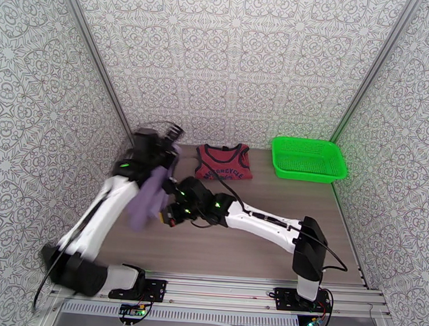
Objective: Fold and stack the mixed laundry pile
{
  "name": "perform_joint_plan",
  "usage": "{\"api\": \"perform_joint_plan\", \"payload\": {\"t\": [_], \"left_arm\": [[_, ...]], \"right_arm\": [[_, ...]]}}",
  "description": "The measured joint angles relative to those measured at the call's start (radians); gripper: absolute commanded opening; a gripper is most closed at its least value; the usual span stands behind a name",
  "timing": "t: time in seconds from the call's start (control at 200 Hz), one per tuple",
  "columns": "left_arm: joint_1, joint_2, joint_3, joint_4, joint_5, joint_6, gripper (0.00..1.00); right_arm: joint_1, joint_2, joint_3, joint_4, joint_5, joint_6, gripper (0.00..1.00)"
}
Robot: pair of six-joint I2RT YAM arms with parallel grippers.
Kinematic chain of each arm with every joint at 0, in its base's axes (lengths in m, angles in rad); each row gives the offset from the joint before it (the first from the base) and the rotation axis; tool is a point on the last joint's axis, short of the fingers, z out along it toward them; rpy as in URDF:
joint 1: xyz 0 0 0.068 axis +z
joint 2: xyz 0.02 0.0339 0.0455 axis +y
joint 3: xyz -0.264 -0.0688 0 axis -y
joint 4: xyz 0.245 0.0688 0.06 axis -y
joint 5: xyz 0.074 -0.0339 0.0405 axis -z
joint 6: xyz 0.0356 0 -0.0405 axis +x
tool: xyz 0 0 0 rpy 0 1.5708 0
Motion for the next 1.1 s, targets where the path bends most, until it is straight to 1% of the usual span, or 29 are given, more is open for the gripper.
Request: {"api": "perform_joint_plan", "payload": {"t": [0.105,0.18,0.24,0.325,0.415,0.5,0.61,0.725,0.815,0.915,1.035,1.05,1.1], "left_arm": [[-0.106,0.216,0.001,0.053,0.007,0.0,0.0],[-0.179,0.337,0.029,0.073,0.011,-0.004,0.0],[-0.233,0.417,0.076,0.075,0.012,-0.008,0.0],[-0.298,0.486,0.159,0.071,0.019,-0.007,0.0],[-0.368,0.56,0.296,0.048,0.021,-0.003,0.0],[-0.416,0.61,0.393,0.039,0.02,0.003,0.0],[-0.455,0.653,0.462,0.024,0.016,0.002,0.0],[-0.462,0.649,0.468,0.006,0.001,-0.014,0.0],[-0.45,0.61,0.468,-0.02,-0.013,-0.027,0.0],[-0.427,0.509,0.468,-0.051,-0.043,-0.029,0.0],[-0.377,0.292,0.472,-0.076,-0.09,-0.026,0.0],[-0.375,0.285,0.472,-0.077,-0.091,-0.026,0.0],[-0.338,0.187,0.486,-0.089,-0.099,-0.026,0.0]], "right_arm": [[-0.039,-0.061,-0.177,-0.01,0.093,0.037,0.0],[-0.042,-0.123,-0.242,-0.051,0.151,0.048,0.0],[-0.038,-0.209,-0.295,-0.075,0.206,0.061,0.0],[-0.035,-0.335,-0.36,-0.094,0.276,0.077,0.0],[-0.036,-0.482,-0.439,-0.138,0.375,0.104,0.0],[-0.037,-0.595,-0.509,-0.203,0.451,0.13,0.0],[-0.048,-0.733,-0.584,-0.299,0.52,0.158,0.0],[-0.076,-0.84,-0.588,-0.392,0.549,0.154,0.0],[-0.088,-0.85,-0.516,-0.455,0.538,0.113,0.0],[-0.089,-0.771,-0.364,-0.474,0.461,0.04,0.0],[-0.077,-0.623,-0.156,-0.462,0.33,-0.05,0.0],[-0.074,-0.606,-0.133,-0.46,0.316,-0.062,0.0],[-0.056,-0.537,-0.031,-0.461,0.267,-0.102,0.0]]}}
